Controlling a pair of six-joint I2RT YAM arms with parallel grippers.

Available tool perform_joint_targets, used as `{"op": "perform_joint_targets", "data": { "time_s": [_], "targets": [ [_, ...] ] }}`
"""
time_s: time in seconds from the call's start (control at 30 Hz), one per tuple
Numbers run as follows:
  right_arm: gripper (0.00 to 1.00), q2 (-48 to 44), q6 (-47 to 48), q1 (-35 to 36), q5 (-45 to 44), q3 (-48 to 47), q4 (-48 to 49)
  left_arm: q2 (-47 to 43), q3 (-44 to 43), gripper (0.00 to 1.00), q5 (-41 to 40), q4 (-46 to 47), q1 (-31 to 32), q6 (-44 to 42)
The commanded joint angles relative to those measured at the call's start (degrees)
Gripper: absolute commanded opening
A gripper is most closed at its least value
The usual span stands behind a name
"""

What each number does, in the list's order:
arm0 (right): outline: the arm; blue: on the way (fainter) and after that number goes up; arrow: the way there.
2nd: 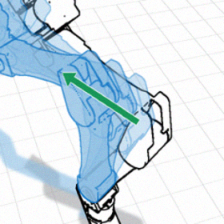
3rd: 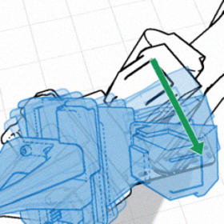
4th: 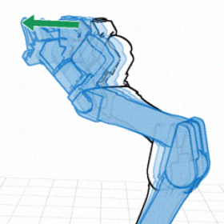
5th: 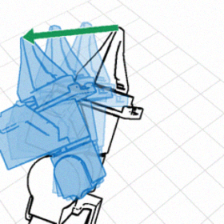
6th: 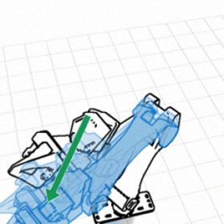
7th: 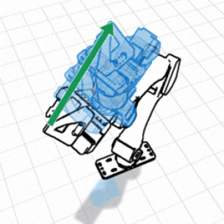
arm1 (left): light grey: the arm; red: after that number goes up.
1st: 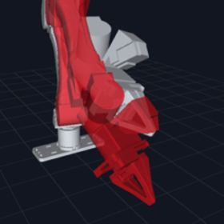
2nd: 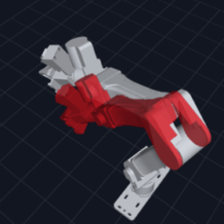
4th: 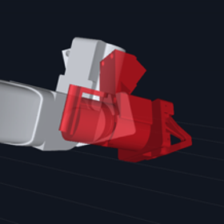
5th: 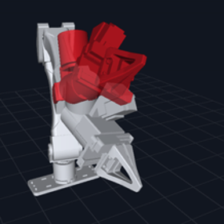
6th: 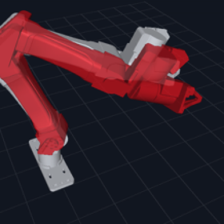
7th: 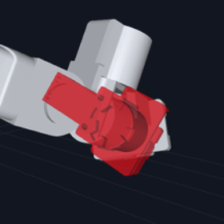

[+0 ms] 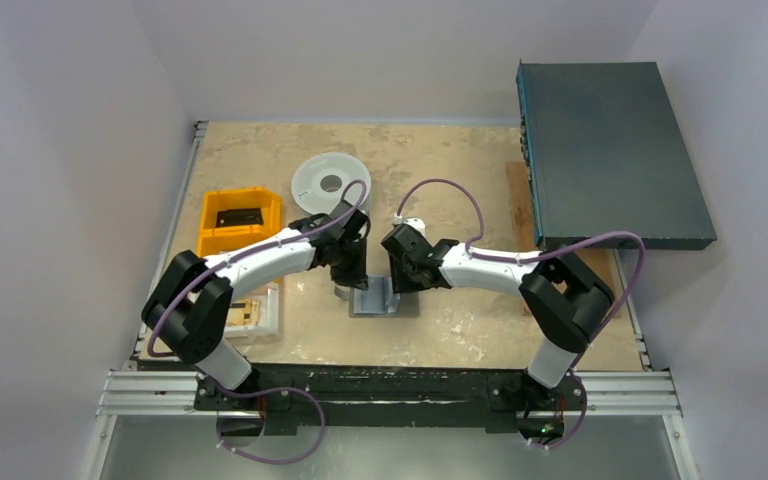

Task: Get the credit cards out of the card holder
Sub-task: Open the card holder at the center of the board.

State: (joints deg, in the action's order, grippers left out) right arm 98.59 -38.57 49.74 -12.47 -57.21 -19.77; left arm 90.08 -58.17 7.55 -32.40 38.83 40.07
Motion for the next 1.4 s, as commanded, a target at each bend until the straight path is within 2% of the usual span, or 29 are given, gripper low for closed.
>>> {"op": "perform_joint_targets", "data": {
  "time_s": [0.0, 0.37, 0.73, 1.17, 1.37],
  "targets": [
    [0.36, 1.4, 0.0, -0.2, 1.7, 2.2, 1.6, 1.8, -0.2, 0.09, 0.8, 3.1, 0.3, 1.1],
    [0.37, 1.4, 0.1, -0.3, 3.6, 3.0, 3.6, 7.0, 0.3, 0.02, 1.4, 5.4, 1.0, 2.0],
    [0.58, -1.6, 0.0, -0.8, 6.6, 4.4, 6.3, 9.4, -0.8, 0.01, 3.0, 7.2, 1.3, 3.6],
    [0.69, -2.8, 0.1, -0.8, 7.9, 6.1, 9.1, 10.8, -1.3, 0.00, 4.1, 8.1, 1.3, 4.5],
    [0.67, -0.4, 0.2, -0.7, 7.7, 5.6, 9.1, 10.3, -1.6, 0.00, 4.3, 8.1, 1.3, 4.5]
  ]
}}
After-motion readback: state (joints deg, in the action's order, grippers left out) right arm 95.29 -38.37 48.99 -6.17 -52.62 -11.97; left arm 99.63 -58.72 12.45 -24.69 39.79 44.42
